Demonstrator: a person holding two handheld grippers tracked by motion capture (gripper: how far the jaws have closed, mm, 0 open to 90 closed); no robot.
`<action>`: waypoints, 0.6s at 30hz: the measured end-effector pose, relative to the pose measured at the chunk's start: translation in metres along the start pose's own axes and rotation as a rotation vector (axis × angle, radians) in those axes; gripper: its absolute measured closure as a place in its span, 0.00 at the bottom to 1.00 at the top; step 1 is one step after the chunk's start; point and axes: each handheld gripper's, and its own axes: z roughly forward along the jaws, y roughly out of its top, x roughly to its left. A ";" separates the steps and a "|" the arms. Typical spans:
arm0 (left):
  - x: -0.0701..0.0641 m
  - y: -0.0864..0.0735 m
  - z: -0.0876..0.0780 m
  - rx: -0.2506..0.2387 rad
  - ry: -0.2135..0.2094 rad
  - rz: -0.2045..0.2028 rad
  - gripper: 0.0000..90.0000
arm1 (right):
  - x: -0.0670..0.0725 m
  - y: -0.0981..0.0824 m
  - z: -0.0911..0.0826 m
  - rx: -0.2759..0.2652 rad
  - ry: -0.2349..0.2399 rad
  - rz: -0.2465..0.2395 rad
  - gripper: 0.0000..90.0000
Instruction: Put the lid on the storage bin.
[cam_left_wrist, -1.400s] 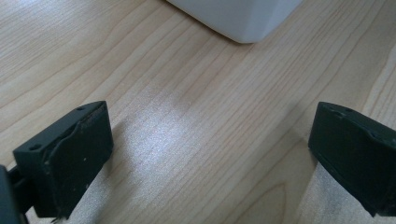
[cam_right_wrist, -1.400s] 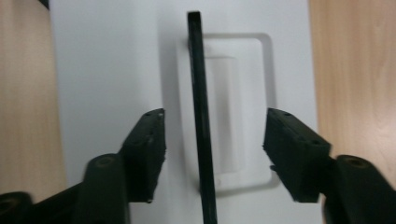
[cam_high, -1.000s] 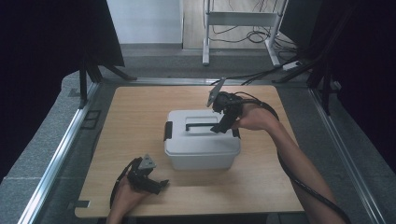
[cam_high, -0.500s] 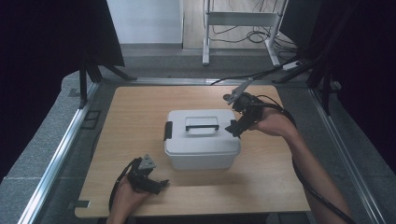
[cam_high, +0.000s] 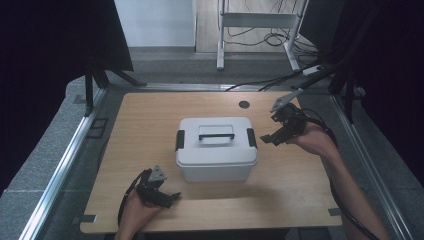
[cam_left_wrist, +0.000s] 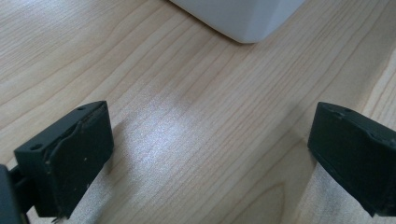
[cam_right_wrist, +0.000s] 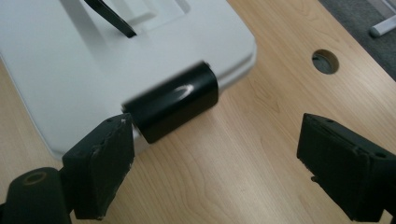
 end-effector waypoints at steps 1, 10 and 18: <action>0.000 0.000 0.000 0.000 0.001 0.000 0.00 | -0.001 -0.004 -0.002 -0.008 -0.006 0.010 0.12; 0.000 0.000 0.000 0.001 0.000 0.001 0.00 | -0.004 -0.039 -0.014 -0.064 -0.036 0.075 0.12; 0.000 0.000 0.000 0.001 0.000 0.001 0.00 | 0.003 -0.066 -0.009 -0.121 -0.064 0.137 0.11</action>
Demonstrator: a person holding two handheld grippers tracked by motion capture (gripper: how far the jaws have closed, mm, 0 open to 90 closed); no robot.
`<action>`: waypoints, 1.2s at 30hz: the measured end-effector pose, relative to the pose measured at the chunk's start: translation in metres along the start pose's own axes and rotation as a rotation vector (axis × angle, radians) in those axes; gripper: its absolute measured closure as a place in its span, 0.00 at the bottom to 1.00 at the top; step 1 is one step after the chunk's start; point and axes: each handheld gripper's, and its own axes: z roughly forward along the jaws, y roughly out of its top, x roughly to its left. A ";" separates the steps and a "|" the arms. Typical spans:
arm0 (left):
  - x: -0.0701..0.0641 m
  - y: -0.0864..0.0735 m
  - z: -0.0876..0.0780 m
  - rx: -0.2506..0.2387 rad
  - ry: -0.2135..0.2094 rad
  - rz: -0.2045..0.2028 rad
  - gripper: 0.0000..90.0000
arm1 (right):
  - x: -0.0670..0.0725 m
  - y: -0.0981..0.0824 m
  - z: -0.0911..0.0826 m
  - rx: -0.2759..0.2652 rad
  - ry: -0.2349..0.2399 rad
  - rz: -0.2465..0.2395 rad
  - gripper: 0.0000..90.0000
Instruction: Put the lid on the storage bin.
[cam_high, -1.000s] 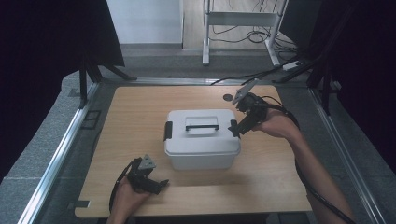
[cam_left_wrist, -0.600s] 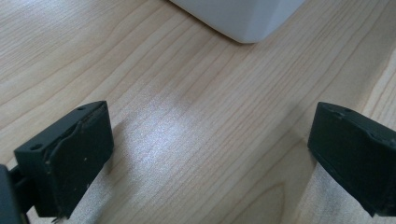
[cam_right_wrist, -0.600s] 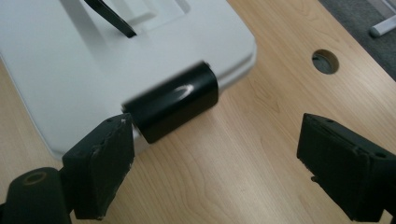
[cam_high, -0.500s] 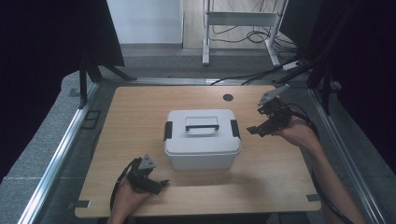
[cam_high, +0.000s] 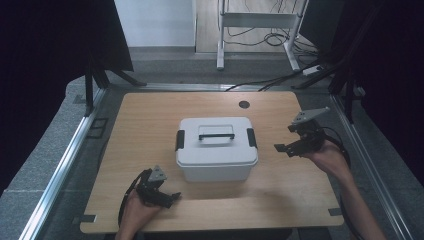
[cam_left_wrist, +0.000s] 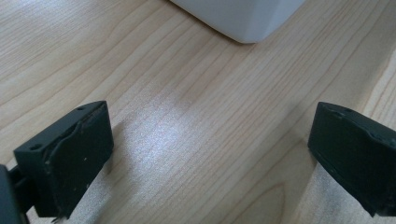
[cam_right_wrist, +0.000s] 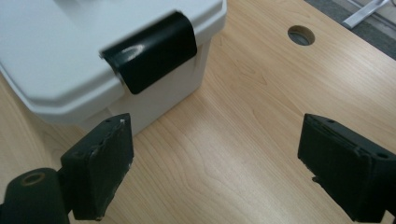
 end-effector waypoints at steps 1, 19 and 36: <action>0.000 0.000 0.000 0.000 0.000 0.000 0.00 | 0.001 -0.003 0.001 0.000 -0.006 0.001 0.10; 0.000 0.000 0.000 0.000 0.001 0.000 0.00 | 0.034 -0.056 0.047 -0.045 0.016 0.058 0.05; 0.000 0.000 0.000 0.000 0.002 -0.001 0.00 | 0.061 -0.113 0.104 -0.037 0.044 0.165 0.01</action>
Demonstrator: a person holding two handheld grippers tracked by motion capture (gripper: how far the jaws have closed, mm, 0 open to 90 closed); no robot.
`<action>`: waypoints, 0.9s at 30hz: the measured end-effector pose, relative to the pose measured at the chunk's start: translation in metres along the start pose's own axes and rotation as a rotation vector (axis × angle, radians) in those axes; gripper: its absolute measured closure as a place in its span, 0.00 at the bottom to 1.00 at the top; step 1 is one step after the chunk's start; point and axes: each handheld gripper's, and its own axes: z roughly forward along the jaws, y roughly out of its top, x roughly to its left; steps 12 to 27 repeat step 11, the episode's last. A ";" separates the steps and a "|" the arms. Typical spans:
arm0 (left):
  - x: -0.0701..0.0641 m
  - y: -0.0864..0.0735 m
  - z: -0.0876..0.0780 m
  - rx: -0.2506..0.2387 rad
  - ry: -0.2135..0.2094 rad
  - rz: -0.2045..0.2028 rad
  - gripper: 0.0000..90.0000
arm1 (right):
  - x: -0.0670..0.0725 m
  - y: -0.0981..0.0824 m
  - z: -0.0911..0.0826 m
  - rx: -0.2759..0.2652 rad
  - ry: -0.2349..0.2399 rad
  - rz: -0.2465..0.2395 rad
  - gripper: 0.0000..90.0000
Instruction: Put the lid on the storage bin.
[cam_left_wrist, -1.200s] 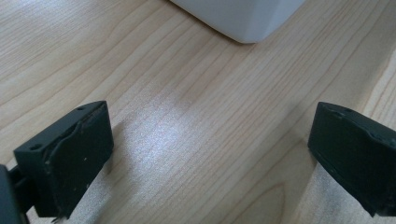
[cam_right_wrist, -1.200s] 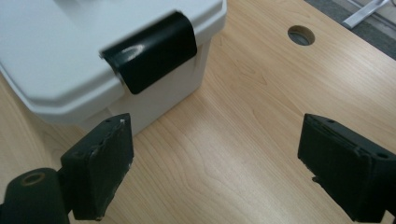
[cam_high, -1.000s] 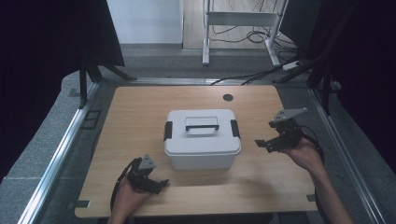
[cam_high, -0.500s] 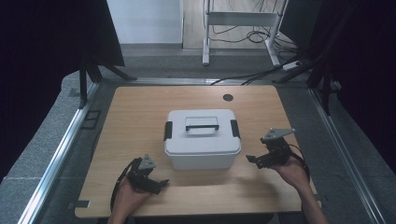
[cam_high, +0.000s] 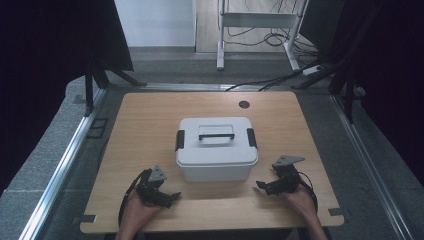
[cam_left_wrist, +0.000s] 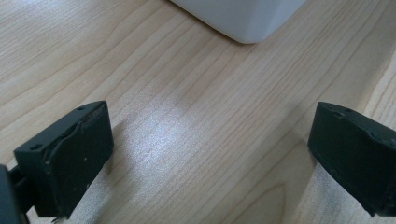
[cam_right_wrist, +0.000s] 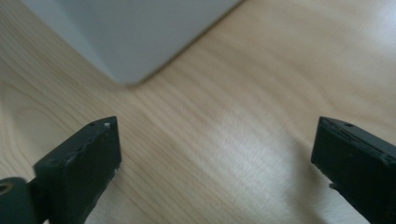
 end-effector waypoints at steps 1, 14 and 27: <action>0.000 0.000 0.000 0.000 0.000 0.000 0.00 | 0.000 -0.002 0.002 0.011 -0.002 -0.001 0.00; 0.000 0.000 0.000 0.000 0.002 -0.002 0.00 | 0.007 -0.005 0.005 0.018 -0.053 -0.056 0.00; 0.000 0.000 0.000 0.000 0.002 -0.002 0.00 | 0.007 -0.005 0.005 0.018 -0.053 -0.056 0.00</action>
